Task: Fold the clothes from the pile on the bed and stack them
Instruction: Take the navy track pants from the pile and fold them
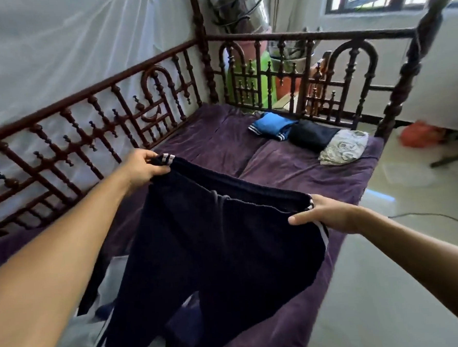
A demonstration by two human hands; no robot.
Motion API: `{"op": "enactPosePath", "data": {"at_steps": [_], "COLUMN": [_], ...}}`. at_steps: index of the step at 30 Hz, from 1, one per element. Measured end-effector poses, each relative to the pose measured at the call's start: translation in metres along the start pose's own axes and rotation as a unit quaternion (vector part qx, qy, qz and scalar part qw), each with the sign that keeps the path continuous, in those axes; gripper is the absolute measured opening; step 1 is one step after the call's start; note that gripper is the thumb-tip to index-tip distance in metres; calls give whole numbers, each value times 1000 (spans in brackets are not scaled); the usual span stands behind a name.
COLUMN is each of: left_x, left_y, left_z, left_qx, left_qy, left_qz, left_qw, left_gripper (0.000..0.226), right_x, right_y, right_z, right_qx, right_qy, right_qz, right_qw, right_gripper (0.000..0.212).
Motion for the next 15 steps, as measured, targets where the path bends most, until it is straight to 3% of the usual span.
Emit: {"op": "enactPosePath", "data": {"at_steps": [3,5,8,15], "left_x": [36,62,109,247], "left_y": [50,82,131,282], "left_z": [16,23,32,31], "left_qx": [68,90,93,62], "left_qy": [106,143,163,150], "left_qz": [53,70,78,40], "left_qw": [991,983,979,986], "left_gripper": [14,14,21,15], "right_x": [-26,-49,-92,-227], "right_y": [18,36,67,180], "right_z": [16,32,61,149], "right_qx": [16,27,60,106], "right_qy": [-15,1,30,51], "right_qz": [29,102,193,278], "right_qw": [999,994,979,953], "right_gripper": [43,32,21,14]}}
Point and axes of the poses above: each hand's wrist, its own y-axis towards the middle knuckle, its own x-axis out of the palm, z = x × y, the point moved 2 cm from there along y, towards the middle knuckle, and after that the axes turned 9 degrees about -y, right-handed, at the moved point
